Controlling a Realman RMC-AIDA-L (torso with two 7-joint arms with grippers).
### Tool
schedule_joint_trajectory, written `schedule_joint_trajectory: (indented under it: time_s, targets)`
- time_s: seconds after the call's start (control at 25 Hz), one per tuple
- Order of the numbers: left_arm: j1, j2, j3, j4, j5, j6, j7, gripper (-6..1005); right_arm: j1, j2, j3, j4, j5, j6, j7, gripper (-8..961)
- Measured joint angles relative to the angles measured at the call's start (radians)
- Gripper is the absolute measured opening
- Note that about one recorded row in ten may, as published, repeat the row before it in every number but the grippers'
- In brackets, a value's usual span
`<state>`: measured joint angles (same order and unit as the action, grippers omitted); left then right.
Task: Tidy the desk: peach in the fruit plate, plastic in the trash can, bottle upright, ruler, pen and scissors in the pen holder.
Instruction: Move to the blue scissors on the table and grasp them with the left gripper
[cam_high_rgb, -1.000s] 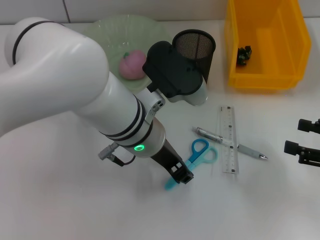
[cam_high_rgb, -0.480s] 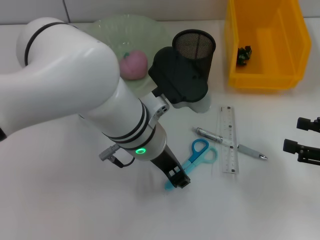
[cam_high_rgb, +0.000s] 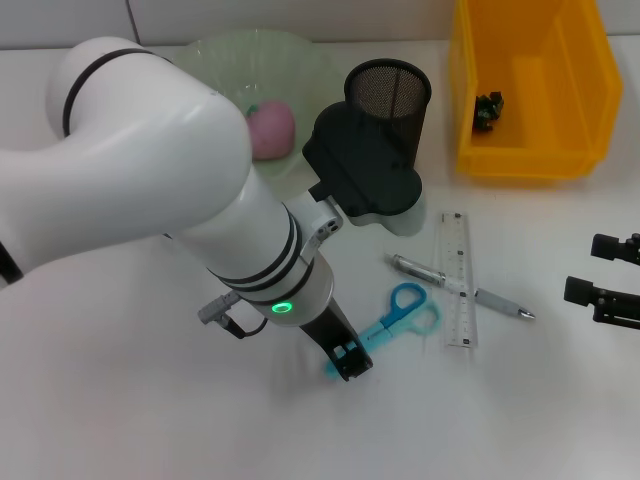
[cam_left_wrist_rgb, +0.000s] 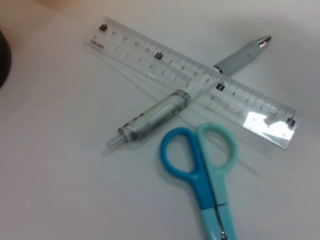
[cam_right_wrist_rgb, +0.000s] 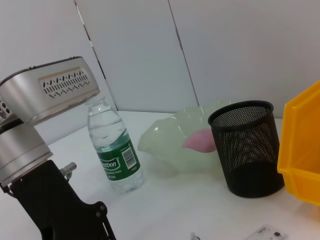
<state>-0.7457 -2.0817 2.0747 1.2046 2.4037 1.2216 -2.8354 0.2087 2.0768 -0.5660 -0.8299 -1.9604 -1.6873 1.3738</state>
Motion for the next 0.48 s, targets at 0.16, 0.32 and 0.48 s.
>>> schedule_joint_trajectory:
  time_s: [0.16,0.32,0.48]
  targets:
    - [0.0,0.0,0.001,-0.001,0.001,0.001,-0.003,302,0.0,0.0,-0.001,0.0,0.0,0.0,0.001,837]
    - [0.0,0.0,0.004,0.0,0.005,0.002,-0.003,304,0.0,0.0,-0.001,0.0,0.0,0.0,0.003,837]
    - [0.0,0.0,0.016,0.006,0.025,0.003,-0.003,292,0.0,0.0,-0.001,0.0,0.0,0.0,0.009,837]
